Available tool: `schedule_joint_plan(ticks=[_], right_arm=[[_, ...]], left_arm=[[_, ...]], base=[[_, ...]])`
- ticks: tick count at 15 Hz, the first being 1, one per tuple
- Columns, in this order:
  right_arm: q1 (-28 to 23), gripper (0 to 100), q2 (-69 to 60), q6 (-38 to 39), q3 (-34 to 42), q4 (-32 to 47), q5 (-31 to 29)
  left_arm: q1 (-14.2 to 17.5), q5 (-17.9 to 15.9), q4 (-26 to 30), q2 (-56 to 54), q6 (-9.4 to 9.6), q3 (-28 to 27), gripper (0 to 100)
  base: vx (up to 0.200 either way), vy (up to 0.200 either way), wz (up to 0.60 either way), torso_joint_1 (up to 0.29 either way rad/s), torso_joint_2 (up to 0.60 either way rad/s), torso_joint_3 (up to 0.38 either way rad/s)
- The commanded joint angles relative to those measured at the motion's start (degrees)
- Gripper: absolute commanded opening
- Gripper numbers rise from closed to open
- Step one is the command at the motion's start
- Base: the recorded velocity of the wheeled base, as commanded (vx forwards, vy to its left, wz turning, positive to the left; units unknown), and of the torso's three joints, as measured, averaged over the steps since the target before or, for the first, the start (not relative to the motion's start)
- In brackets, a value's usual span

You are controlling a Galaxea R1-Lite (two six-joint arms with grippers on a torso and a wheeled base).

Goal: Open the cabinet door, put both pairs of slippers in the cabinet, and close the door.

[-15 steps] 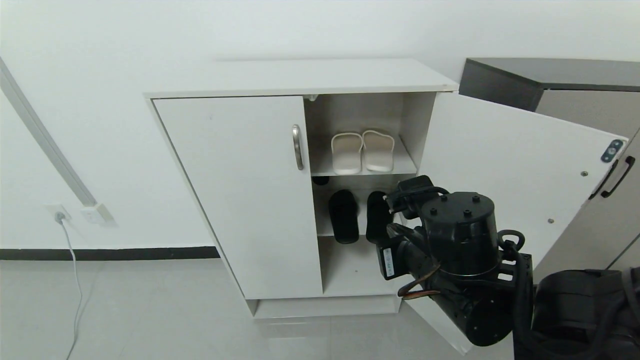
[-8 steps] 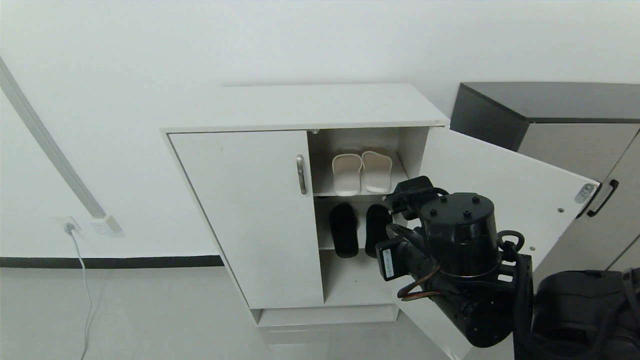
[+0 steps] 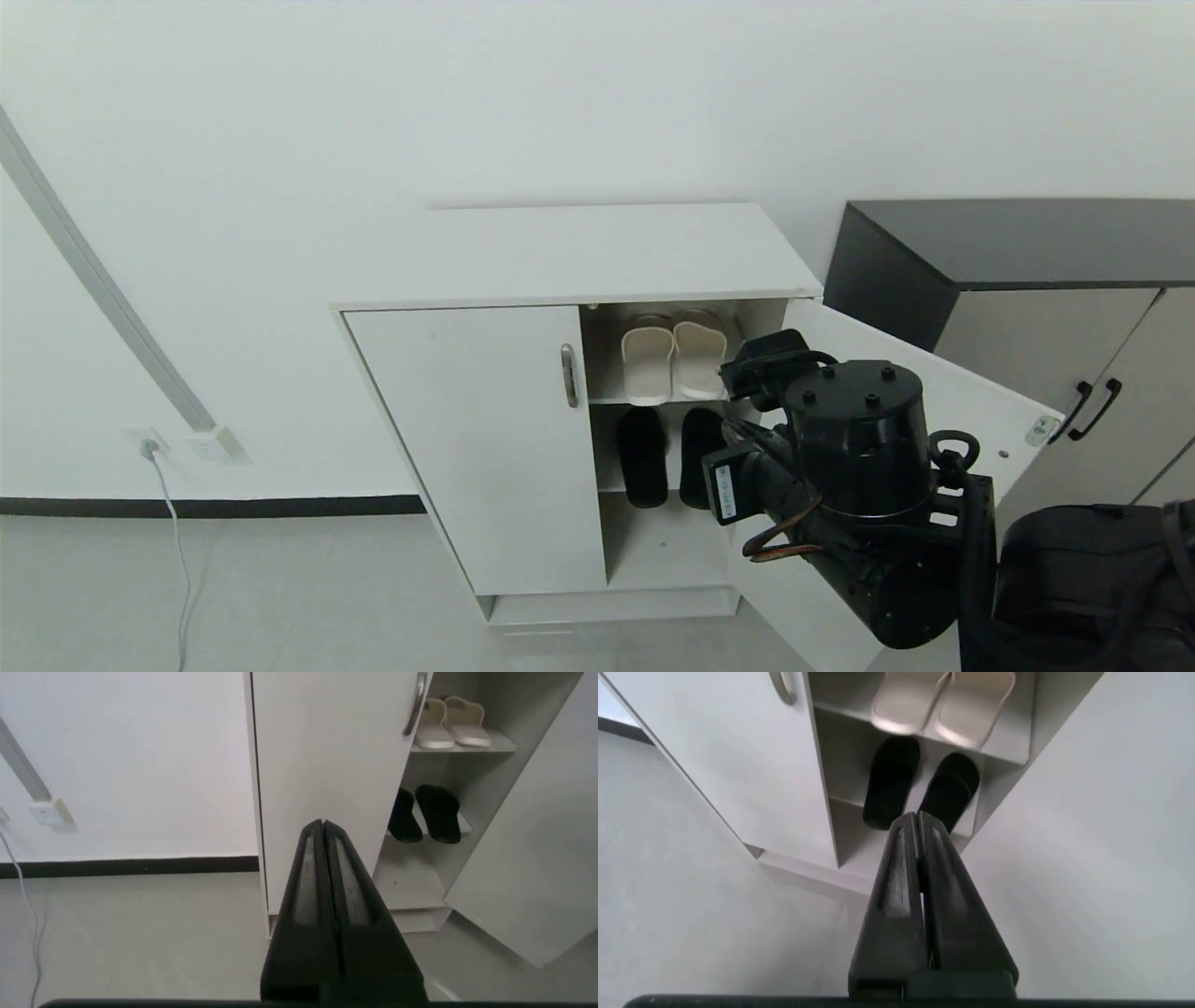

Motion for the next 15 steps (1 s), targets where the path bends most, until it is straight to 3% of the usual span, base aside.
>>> schedule_joint_plan(ticks=[1,11,15], right_arm=[[0.0,0,0.1,0.0,0.0,0.0,0.0],[-0.1,0,0.1,0.2,0.5,-0.3,0.4],[-0.3,0,0.1,0.1,0.8,-0.9,0.5]], left_arm=[[0.1,0.0,0.0,0.1,-0.02,0.0,0],[0.1,0.0,0.0,0.1,-0.02,0.0,0],[0.0,0.0,0.0,0.1,-0.02,0.0,0]], base=[[0.000,0.000,0.00,0.217,-0.52,-0.305],[0.000,0.000,0.00,0.246,-0.57,-0.325],[0.000,0.000,0.00,0.106,-0.24,-0.127]])
